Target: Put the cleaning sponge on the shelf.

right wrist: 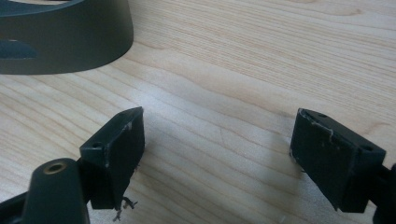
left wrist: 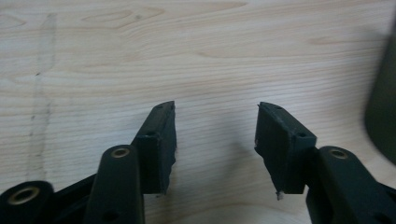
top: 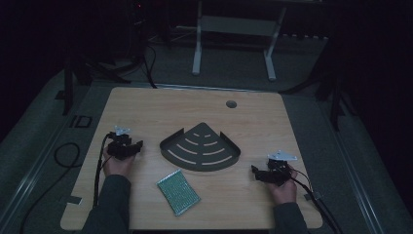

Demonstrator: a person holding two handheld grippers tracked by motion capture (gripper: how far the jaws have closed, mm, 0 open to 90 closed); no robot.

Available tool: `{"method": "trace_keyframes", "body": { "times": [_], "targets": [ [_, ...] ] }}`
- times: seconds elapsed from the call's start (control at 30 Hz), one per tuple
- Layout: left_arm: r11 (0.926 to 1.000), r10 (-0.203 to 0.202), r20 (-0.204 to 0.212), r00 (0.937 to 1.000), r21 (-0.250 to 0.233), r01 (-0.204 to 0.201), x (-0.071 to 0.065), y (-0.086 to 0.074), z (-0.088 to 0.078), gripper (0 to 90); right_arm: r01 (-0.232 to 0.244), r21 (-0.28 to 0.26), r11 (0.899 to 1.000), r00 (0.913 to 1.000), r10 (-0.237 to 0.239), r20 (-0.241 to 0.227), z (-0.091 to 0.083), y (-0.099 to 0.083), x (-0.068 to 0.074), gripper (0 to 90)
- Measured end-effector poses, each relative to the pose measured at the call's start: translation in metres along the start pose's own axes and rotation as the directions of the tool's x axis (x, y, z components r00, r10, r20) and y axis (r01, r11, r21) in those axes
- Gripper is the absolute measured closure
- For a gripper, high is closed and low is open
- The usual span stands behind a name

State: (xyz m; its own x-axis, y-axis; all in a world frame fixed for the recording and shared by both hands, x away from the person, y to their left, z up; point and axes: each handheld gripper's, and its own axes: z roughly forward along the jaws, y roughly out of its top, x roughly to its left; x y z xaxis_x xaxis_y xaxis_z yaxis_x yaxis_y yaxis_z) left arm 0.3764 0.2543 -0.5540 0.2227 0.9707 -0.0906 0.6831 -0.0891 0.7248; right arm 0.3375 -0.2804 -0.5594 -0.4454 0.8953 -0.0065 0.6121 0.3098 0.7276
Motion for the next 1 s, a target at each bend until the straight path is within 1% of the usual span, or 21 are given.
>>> {"method": "trace_keyframes", "body": {
  "times": [0.1, 0.17, 0.2, 0.23, 0.27, 0.37, 0.47, 0.53, 0.57, 0.6, 0.63, 0.67, 0.7, 0.73, 0.77, 0.8, 0.83, 0.87, 0.9, 0.97, 1.0],
  "targets": [
    [0.9997, 0.018, 0.037, 0.9991, -0.014, -0.018, -0.003, 0.002, -0.009, 52.3, 0.001, 0.0, 1.0, 1.0, -0.001, 0.0, 0.0, 0.0, 0.0, 17.5],
    [0.9993, 0.033, 0.072, 0.9969, -0.017, -0.032, -0.006, 0.004, -0.016, 53.8, 0.0, 0.0, 1.0, 1.0, 0.0, 0.0, 0.0, 0.0, 0.0, 17.5],
    [0.9993, 0.033, 0.072, 0.9969, -0.017, -0.032, -0.006, 0.004, -0.016, 54.9, 0.0, 0.0, 1.0, 1.0, 0.0, 0.0, 0.0, 0.0, 0.0, 17.5],
    [0.9975, 0.07, 0.092, 0.9933, -0.021, -0.068, -0.011, 0.004, -0.025, 57.8, 0.0, 0.001, 1.0, 1.0, 0.0, 0.0, 0.0, 0.0, 0.0, 17.5],
    [0.9975, 0.07, 0.092, 0.9933, -0.021, -0.068, -0.011, 0.004, -0.025, 59.7, 0.0, 0.001, 1.0, 1.0, 0.0, 0.0, 0.0, 0.0, 0.0, 17.5],
    [0.9961, 0.088, 0.126, 0.9882, -0.019, -0.086, -0.015, 0.003, -0.037, 66.5, -0.001, 0.0, 1.0, 1.0, 0.001, 0.0, 0.0, 0.0, 0.0, 17.5],
    [0.9941, 0.108, 0.143, 0.9839, -0.025, -0.105, -0.019, 0.003, -0.043, 68.8, 0.0, 0.0, 1.0, 1.0, 0.0, 0.0, 0.0, 0.0, 0.0, 17.5],
    [0.9911, 0.133, 0.179, 0.9749, -0.031, -0.129, -0.024, 0.001, -0.05, 71.9, 0.0, 0.0, 1.0, 1.0, 0.0, 0.0, 0.0, 0.0, 0.0, 17.5],
    [0.9911, 0.133, 0.179, 0.9749, -0.031, -0.129, -0.024, 0.001, -0.05, 72.7, 0.001, 0.0, 1.0, 1.0, -0.001, 0.0, 0.0, 0.0, 0.0, 17.5],
    [0.9887, 0.15, 0.199, 0.9685, -0.029, -0.147, -0.028, 0.0, -0.053, 73.5, 0.0, 0.0, 1.0, 1.0, 0.0, 0.0, 0.0, 0.0, 0.0, 17.5],
    [0.9887, 0.15, 0.199, 0.9685, -0.029, -0.147, -0.028, 0.0, -0.053, 74.7, 0.001, 0.0, 1.0, 1.0, -0.001, 0.0, 0.0, 0.0, 0.0, 17.5],
    [0.9853, 0.171, 0.22, 0.9604, -0.031, -0.168, -0.035, -0.002, -0.057, 76.0, 0.001, 0.0, 1.0, 1.0, -0.001, 0.0, 0.0, 0.0, 0.0, 17.5],
    [0.9832, 0.182, 0.229, 0.9562, -0.028, -0.181, -0.039, -0.004, -0.058, 77.6, 0.001, 0.0, 1.0, 1.0, -0.001, 0.0, 0.0, 0.0, 0.0, 17.5],
    [0.9832, 0.182, 0.229, 0.9562, -0.028, -0.181, -0.039, -0.004, -0.058, 79.2, 0.001, 0.0, 1.0, 1.0, -0.001, 0.0, 0.0, 0.0, 0.0, 17.5],
    [0.9756, 0.216, 0.249, 0.9441, -0.019, -0.219, -0.048, -0.006, -0.059, 80.6, 0.0, 0.0, 1.0, 1.0, 0.0, 0.0, 0.0, 0.0, 0.0, 17.5],
    [0.9756, 0.216, 0.249, 0.9441, -0.019, -0.219, -0.048, -0.006, -0.059, 81.6, 0.001, 0.0, 1.0, 1.0, -0.001, 0.0, 0.0, 0.0, 0.0, 17.5],
    [0.9718, 0.231, 0.256, 0.9387, -0.014, -0.236, -0.053, -0.007, -0.06, 82.3, 0.001, 0.0, 1.0, 1.0, -0.001, 0.0, 0.0, 0.0, 0.0, 17.5],
    [0.9676, 0.246, 0.271, 0.9308, -0.011, -0.252, -0.061, -0.008, -0.06, 82.6, 0.001, 0.0, 1.0, 1.0, -0.001, 0.0, 0.0, 0.0, 0.0, 17.5],
    [0.9676, 0.246, 0.271, 0.9308, -0.011, -0.252, -0.061, -0.008, -0.06, 82.5, 0.002, 0.001, 1.0, 1.0, -0.002, 0.0, 0.0, 0.0, 0.0, 17.5],
    [0.965, 0.253, 0.284, 0.9248, -0.008, -0.262, -0.066, -0.011, -0.06, 82.8, 0.001, 0.001, 1.0, 1.0, -0.001, 0.0, 0.0, 0.0, 0.0, 17.4],
    [0.9617, 0.261, 0.297, 0.9184, 0.002, -0.274, -0.071, -0.013, -0.059, 83.1, 0.001, 0.001, 1.0, 1.0, -0.001, 0.0, 0.0, 0.0, 0.0, 17.5]
  ]
}}
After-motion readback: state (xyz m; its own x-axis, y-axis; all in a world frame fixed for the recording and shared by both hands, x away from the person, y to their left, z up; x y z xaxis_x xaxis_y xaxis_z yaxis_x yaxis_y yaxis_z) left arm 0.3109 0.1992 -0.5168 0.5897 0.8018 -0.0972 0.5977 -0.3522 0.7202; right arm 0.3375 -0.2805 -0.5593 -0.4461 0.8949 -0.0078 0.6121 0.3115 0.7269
